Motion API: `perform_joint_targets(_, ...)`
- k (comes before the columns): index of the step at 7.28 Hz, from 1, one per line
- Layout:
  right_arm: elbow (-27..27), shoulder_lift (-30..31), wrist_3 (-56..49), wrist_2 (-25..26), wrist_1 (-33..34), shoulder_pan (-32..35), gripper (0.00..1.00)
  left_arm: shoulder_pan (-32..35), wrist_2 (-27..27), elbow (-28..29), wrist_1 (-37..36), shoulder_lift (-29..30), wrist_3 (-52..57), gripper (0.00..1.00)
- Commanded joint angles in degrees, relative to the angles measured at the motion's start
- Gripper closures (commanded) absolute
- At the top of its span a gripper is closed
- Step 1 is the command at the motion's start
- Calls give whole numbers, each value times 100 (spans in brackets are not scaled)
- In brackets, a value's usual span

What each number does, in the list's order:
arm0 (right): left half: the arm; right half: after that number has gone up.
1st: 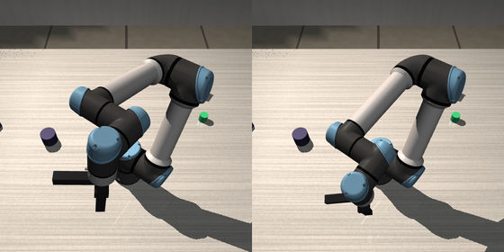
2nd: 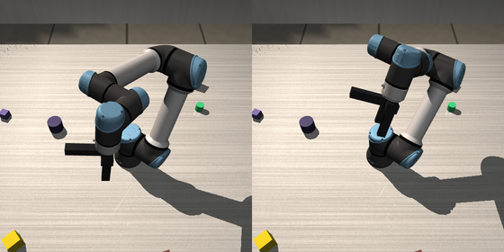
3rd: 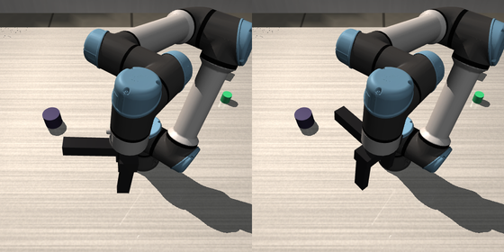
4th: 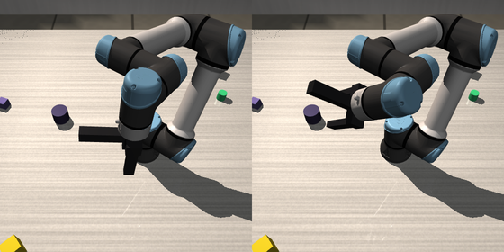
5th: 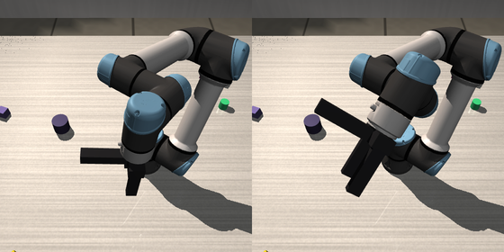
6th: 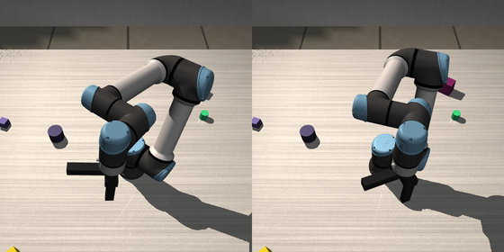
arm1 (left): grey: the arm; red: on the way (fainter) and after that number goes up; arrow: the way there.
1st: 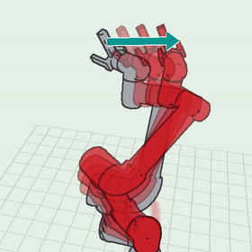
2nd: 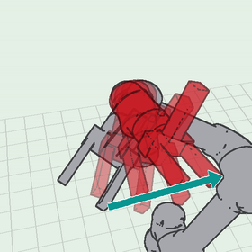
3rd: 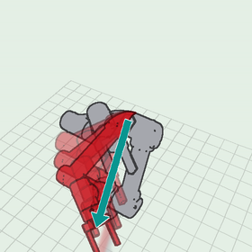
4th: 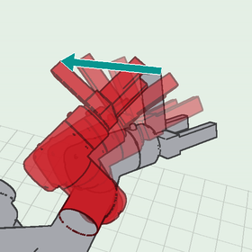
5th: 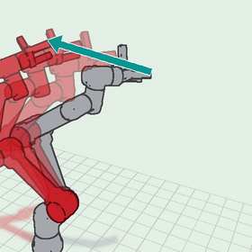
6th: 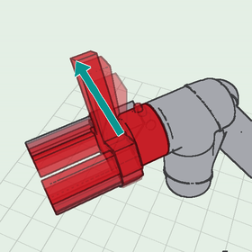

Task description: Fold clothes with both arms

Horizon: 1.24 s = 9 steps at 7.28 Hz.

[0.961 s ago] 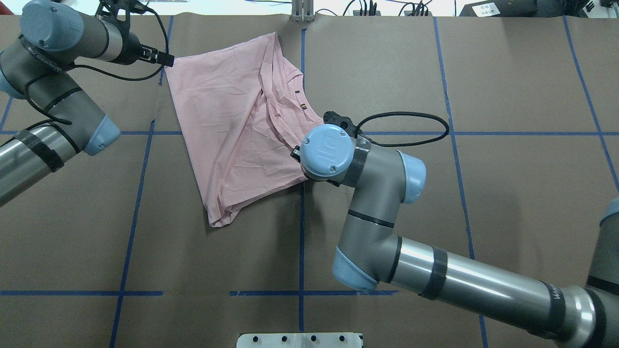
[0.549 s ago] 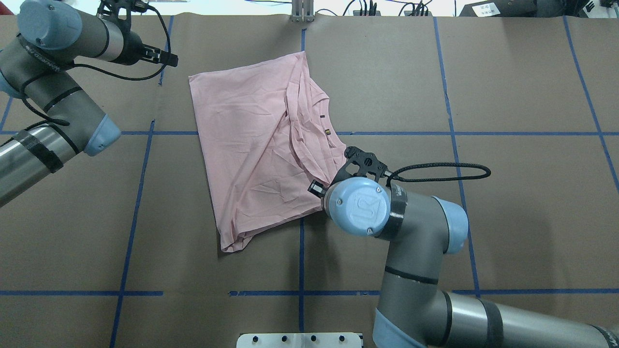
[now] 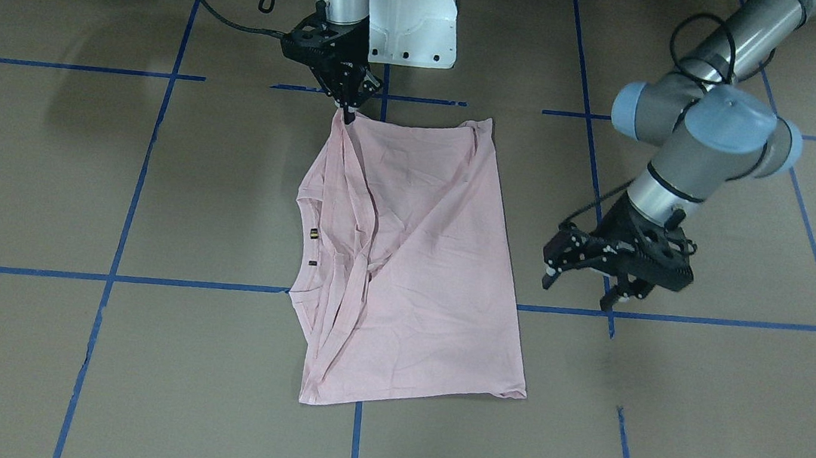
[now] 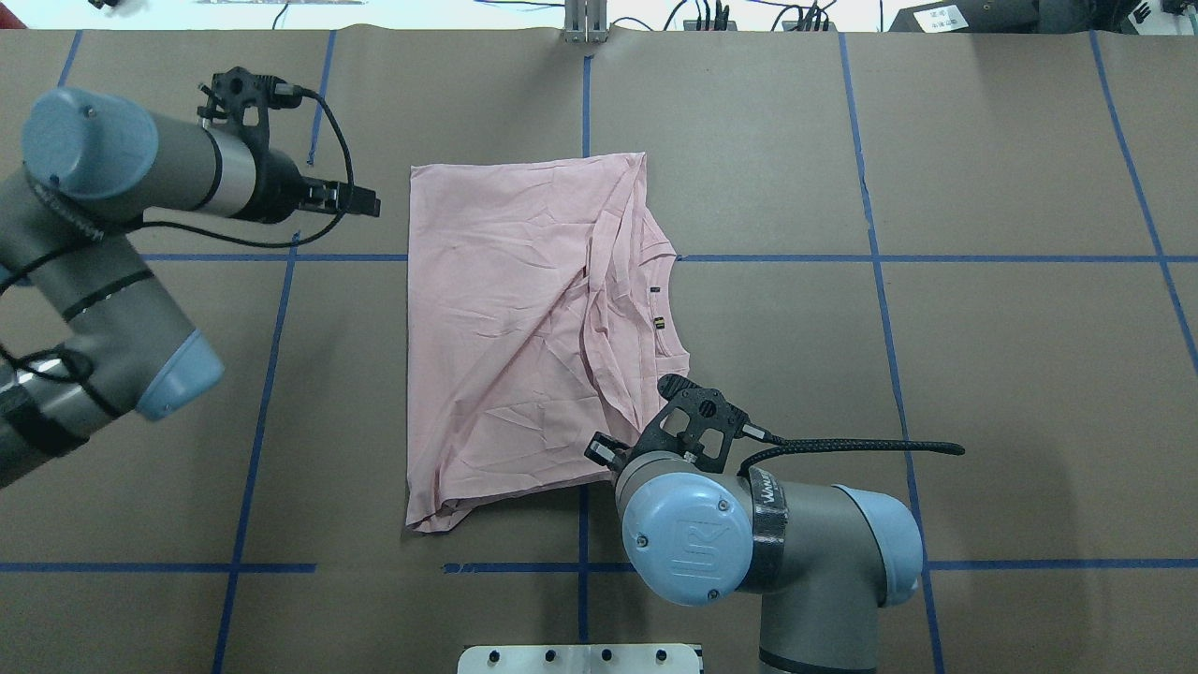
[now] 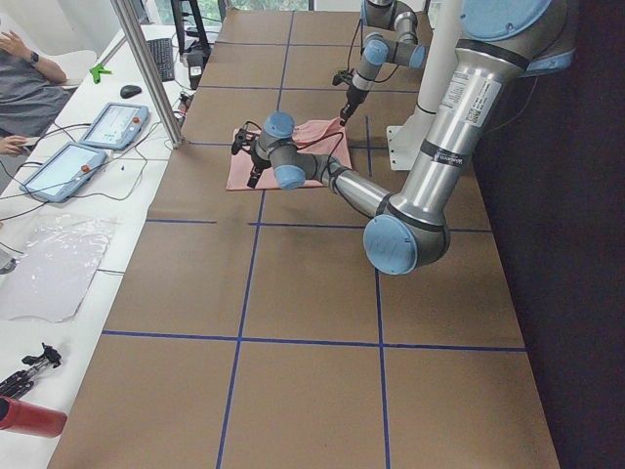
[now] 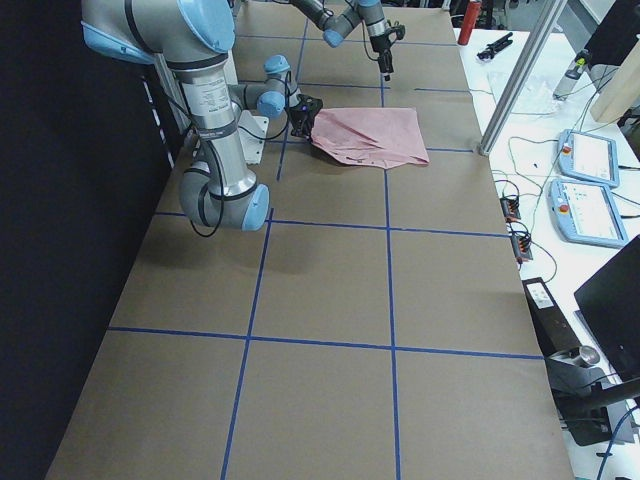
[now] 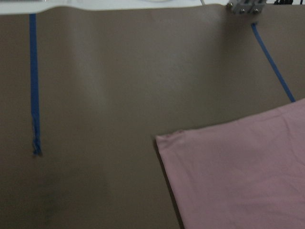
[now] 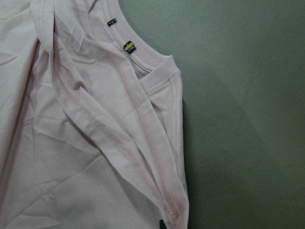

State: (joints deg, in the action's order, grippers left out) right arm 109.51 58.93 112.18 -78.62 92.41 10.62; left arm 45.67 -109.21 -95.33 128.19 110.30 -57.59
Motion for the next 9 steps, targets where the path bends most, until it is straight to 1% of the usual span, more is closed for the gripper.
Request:
perform_joint_targets(1,17,22,-3,31,5,-16,100,-1124,581,-1701,-582,-1024,-1328,0)
perform_joint_targets(2,17,14,-3,31,5,-16,100,-1739,1038,-2178,-1011,-1193,-1969,0)
perform_joint_targets(3,17,5,6,31,5,-16,100,-2381,1538,-2278,-1337,-1186,-2654,0)
perform_joint_targets(4,17,5,6,31,5,-16,100,-2822,1909,-2236,-1358,-1178,-3166,1)
perform_joint_targets(5,17,13,15,31,5,-16,100,-3044,2052,-2114,-1428,-1169,-3397,25)
perform_joint_targets(6,17,14,15,31,5,-16,100,-3133,2062,-1904,-1437,-1117,-3408,40)
perform_joint_targets(9,9,14,15,31,5,-7,100,-3327,2062,-1805,-1437,-1046,-3408,41)
